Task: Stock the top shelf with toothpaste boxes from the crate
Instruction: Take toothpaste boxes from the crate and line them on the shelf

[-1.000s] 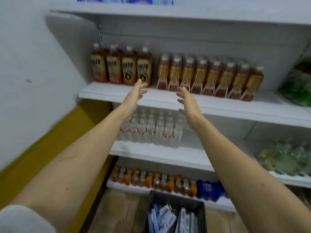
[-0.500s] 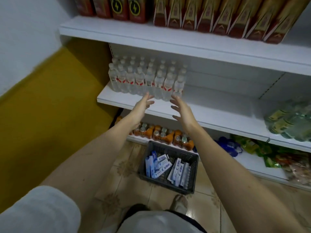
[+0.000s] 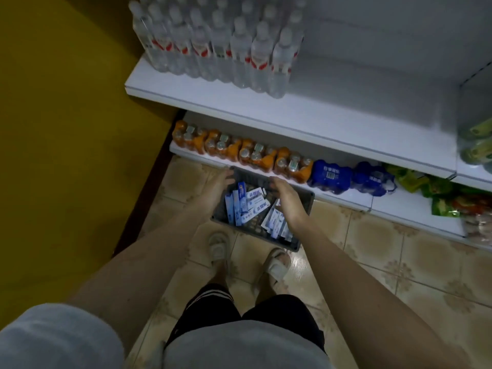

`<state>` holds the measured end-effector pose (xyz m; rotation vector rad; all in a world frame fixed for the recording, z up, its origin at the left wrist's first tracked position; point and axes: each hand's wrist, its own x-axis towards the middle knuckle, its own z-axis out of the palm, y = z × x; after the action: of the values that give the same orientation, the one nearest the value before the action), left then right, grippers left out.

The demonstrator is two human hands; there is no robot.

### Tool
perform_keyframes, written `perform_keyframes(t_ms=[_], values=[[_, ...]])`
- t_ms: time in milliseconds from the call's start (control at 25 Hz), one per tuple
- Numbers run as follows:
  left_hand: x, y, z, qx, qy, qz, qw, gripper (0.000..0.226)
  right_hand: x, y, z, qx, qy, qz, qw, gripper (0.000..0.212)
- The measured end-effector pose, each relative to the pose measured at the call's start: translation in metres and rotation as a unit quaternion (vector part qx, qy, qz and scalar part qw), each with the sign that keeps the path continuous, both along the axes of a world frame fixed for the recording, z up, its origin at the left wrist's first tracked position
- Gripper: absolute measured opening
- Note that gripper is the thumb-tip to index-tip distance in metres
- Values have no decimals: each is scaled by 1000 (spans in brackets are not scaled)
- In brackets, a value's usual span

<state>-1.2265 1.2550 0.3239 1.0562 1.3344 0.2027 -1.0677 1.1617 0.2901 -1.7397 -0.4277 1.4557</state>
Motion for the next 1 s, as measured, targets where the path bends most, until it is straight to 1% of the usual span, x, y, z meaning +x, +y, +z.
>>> perform_keyframes(t_ms=[80,200,240,320,400,440,600,640,680,760,800,840,880,920,960,1000], values=[[2,8,-37,-24,12,27,999,46,-3,-1,-27,-42,22,-1,999,49],[0,10,-112,-82,61,47,994,59,-13,4,-77,-77,49,8,996,40],[-1,8,-142,-97,70,46,992,59,-17,8,-101,-88,55,5,995,35],[-3,5,-197,-136,73,58,986,51,-26,12,-152,-113,58,-6,992,23],[-10,6,-256,-163,81,110,977,44,-35,18,-210,-141,49,-7,989,19],[-14,8,-296,-168,87,117,975,43,-41,22,-244,-152,46,-3,987,18],[-38,27,-463,-184,120,118,968,62,-54,46,-376,-192,12,37,981,17],[-39,34,-490,-191,137,102,967,61,-55,54,-416,-199,0,48,979,17],[-35,42,-501,-195,140,91,967,56,-55,61,-450,-204,-15,51,978,20],[-33,48,-547,-194,167,79,963,41,-54,73,-509,-215,-25,38,976,36],[-29,50,-568,-207,145,82,964,37,-53,79,-533,-217,-27,27,975,44],[-23,50,-587,-242,121,101,957,36,-54,83,-556,-220,-27,15,975,50],[-17,47,-606,-266,117,125,949,39,-54,88,-573,-222,-27,6,975,52],[-11,46,-618,-276,149,117,942,43,-55,93,-588,-221,-30,6,975,53],[-4,47,-628,-243,195,84,946,44,-56,98,-601,-217,-27,4,976,53],[3,45,-632,-207,241,-25,948,46,-57,103,-610,-209,-20,-3,978,52]])
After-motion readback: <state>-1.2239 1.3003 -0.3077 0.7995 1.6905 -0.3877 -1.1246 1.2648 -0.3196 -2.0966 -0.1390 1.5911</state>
